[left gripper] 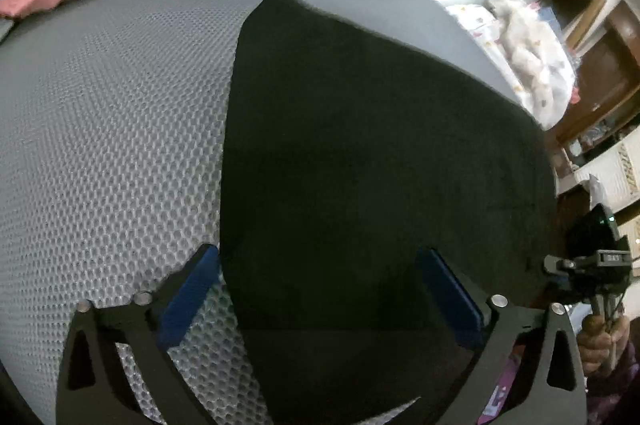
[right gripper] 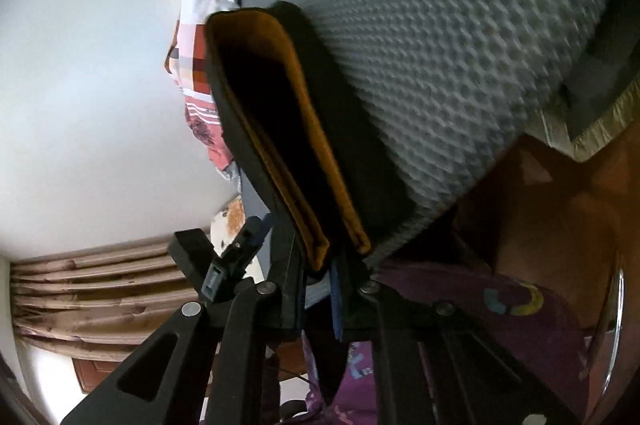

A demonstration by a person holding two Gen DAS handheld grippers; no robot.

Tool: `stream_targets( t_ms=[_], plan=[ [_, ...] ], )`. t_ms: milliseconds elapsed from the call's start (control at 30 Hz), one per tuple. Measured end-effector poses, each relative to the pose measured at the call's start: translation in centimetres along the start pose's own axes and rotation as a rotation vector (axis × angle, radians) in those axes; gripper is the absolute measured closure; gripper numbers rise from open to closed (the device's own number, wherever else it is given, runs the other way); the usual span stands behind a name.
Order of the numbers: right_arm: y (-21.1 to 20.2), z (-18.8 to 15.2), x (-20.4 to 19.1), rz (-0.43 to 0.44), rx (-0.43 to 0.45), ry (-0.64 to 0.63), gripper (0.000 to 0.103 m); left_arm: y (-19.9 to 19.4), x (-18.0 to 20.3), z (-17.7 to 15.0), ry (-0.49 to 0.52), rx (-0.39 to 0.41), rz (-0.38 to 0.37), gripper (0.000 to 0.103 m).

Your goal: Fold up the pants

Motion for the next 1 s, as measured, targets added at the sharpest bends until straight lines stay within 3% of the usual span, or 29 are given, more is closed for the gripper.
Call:
stream_targets(
  t_ms=[267, 367, 467, 500, 633, 800, 967, 1000],
  plan=[
    [0.6, 0.9, -0.3, -0.034, -0.01, -0.06, 0.096, 0.8, 1.1, -0.2, 0.066, 0.004, 0.058, 0.0],
    [0.0, 0.5, -1.0, -0.036, -0.019, -0.097, 0.09, 1.1, 1.2, 0.0, 0.07, 0.0, 0.068, 0.0],
    [-0.6, 0.5, -2.1, -0.046, -0.018, -0.141, 0.078, 1.1, 1.1, 0.1, 0.058, 0.001, 0.054, 0.0],
    [-0.9, 0.6, -2.4, -0.04, -0.014, -0.151, 0.069, 1.1, 1.0, 0.1, 0.055, 0.001, 0.052, 0.0],
    [-2.5, 1.5, -3.4, -0.027, 0.021, -0.161, 0.048, 0.9, 0.6, 0.0, 0.055, 0.0, 0.05, 0.0],
    [-3.8, 3.4, -3.5, 0.018, 0.061, -0.119, 0.047, 0.8, 0.3, 0.1, 0.061, -0.003, 0.054, 0.0],
    [-2.2, 2.8, -3.5, -0.026, 0.022, -0.136, 0.048, 0.7, 0.2, 0.1, 0.069, -0.005, 0.054, 0.0],
    [-1.7, 2.6, -3.5, -0.04, 0.014, -0.148, 0.065, 0.7, 0.2, 0.0, 0.072, -0.006, 0.055, 0.0]
  ],
)
Point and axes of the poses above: each gripper's, at about its wrist camera, not at the fingertips, and y roughly the way its jaws point, x to its right, z to its top, the point moved 9 cm from there along y, roughly the way its jaws point, and after that the axes turned 7 degrees about y, right-handed, at the moved point
